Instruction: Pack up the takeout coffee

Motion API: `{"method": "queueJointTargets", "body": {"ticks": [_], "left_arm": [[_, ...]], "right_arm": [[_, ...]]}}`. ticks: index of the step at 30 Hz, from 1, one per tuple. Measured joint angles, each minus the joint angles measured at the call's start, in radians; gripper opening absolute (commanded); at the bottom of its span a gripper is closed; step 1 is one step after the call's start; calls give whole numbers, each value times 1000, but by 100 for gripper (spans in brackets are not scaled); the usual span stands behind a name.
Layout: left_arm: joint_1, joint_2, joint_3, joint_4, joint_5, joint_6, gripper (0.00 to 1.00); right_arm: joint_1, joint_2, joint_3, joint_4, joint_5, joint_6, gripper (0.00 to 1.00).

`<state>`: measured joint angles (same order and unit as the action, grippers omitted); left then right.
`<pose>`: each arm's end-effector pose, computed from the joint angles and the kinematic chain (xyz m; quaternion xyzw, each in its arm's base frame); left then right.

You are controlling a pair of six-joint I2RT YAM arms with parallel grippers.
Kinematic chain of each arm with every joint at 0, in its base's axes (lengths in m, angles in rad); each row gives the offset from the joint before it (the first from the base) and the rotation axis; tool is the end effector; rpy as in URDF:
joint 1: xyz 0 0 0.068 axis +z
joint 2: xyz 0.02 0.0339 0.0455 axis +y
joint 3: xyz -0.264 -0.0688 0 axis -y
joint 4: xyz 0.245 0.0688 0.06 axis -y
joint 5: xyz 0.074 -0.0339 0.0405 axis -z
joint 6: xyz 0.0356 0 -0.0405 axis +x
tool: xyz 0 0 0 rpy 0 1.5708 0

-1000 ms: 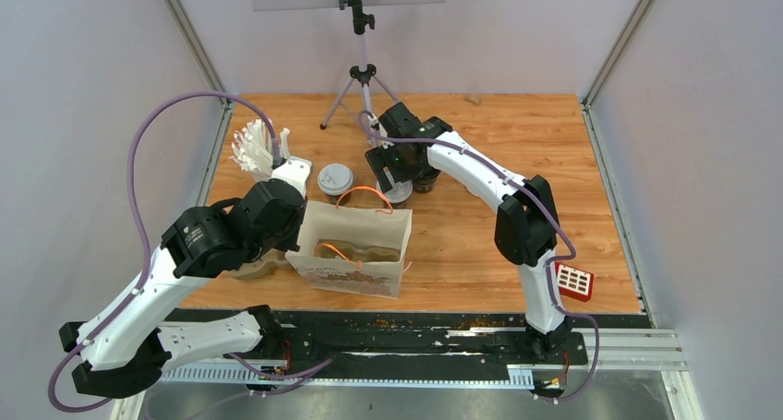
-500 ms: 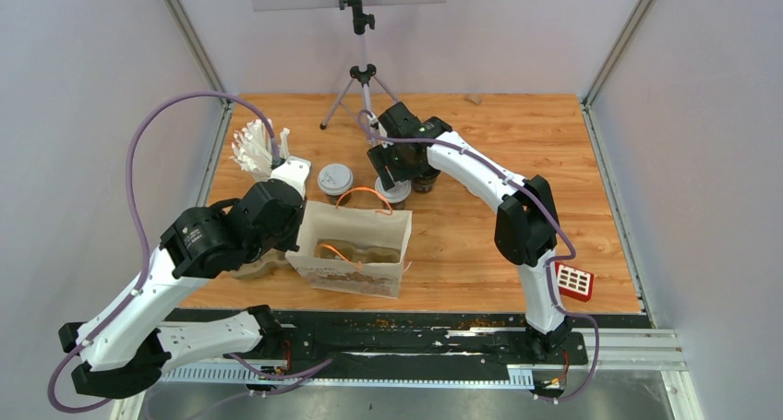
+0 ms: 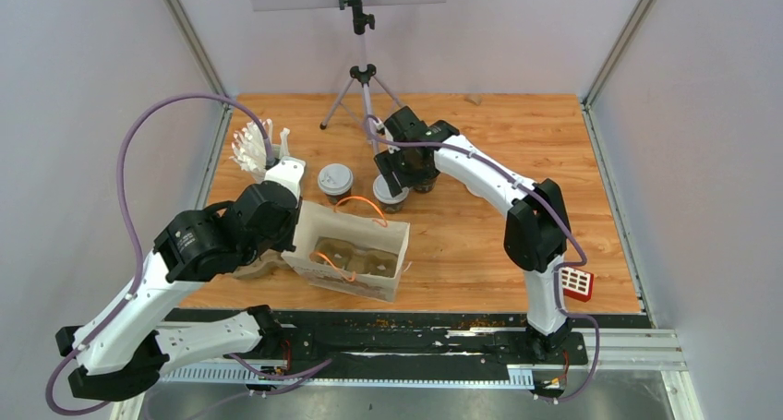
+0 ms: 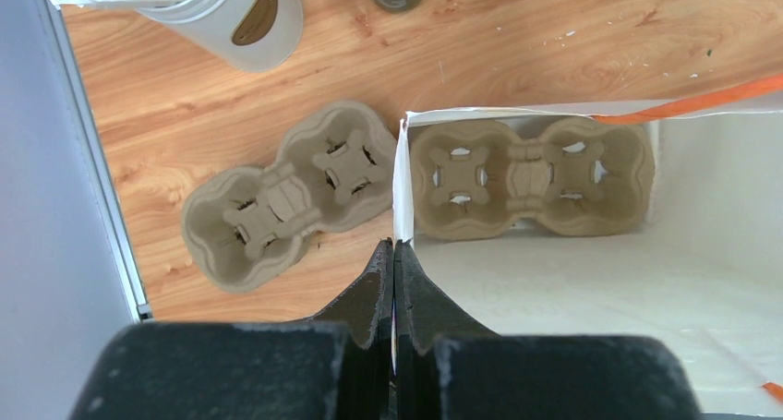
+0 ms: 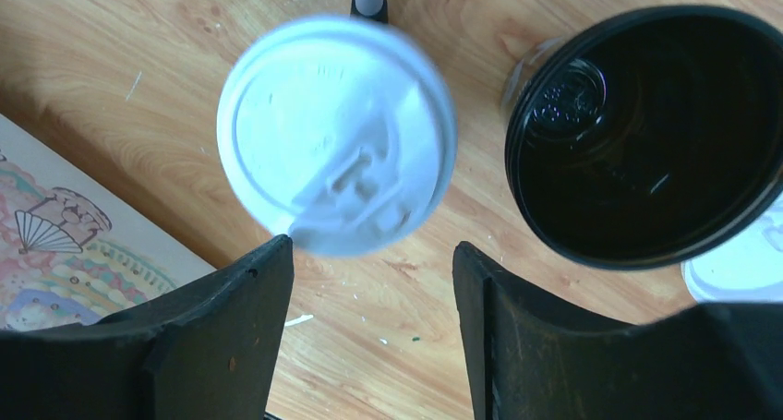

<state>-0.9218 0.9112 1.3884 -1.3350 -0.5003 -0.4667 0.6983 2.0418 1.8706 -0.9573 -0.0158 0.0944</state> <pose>0.0844 -0.0830 0.4083 0.1207 0.9040 -0.0381 0.4083 0.3354 0.2823 0.2671 -0.2918 0.9310 0.0918 0.1994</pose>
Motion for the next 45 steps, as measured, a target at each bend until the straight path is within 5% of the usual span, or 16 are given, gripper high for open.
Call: {"method": "queueJointTargets", "body": {"ticks": [5,17,45], "left_arm": [[0,-2,0,0,-6,0,0],[0,-27,0,-16,-30,0,0],[0,-48,-9,-6,-9,21,0]], "right_arm": [[0,-51,-45,-6,0,0,65],[2,-67,-17,27,-19,2,90],[43,37,63,82,68,-27,89]]}}
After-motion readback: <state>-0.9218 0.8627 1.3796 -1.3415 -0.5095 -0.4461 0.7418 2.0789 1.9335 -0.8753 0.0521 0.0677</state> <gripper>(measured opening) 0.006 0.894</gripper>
